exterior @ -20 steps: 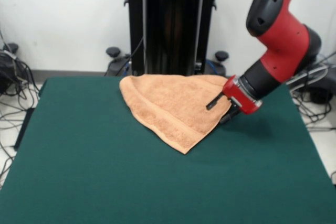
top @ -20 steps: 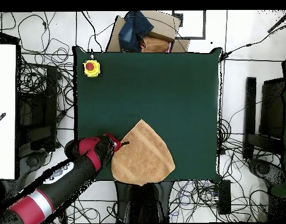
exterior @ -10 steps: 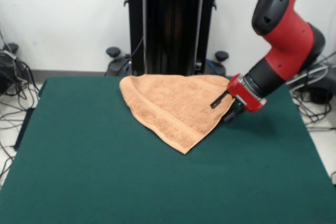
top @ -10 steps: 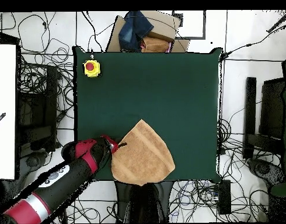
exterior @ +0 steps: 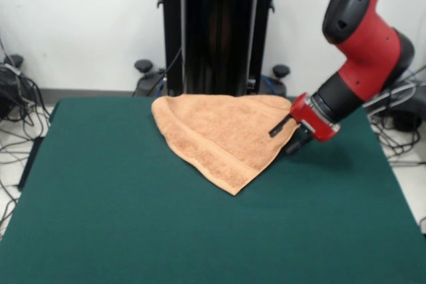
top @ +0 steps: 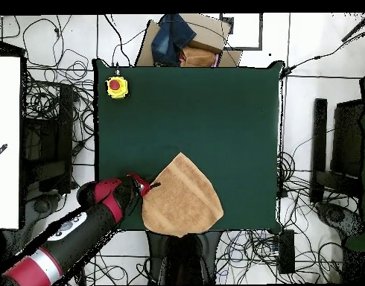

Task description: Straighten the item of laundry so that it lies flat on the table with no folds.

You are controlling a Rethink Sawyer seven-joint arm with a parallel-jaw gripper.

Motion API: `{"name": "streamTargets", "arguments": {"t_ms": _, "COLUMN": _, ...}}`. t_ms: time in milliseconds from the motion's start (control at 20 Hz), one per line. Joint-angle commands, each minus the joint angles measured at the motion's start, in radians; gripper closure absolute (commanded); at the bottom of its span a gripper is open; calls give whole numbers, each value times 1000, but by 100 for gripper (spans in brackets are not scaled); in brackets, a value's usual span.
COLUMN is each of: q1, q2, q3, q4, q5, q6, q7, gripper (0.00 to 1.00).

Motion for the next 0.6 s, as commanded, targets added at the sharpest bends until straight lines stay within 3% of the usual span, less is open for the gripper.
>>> {"name": "streamTargets", "arguments": {"t_ms": 50, "q1": -49, "q2": 9, "q3": 141, "q4": -7, "q5": 14, "q6": 28, "q7": 224, "gripper": 0}}
{"name": "streamTargets", "arguments": {"t_ms": 600, "q1": -75, "q2": -12, "q3": 177, "q4": 1, "q5": 0, "q6": 57, "q7": 196, "gripper": 0}}
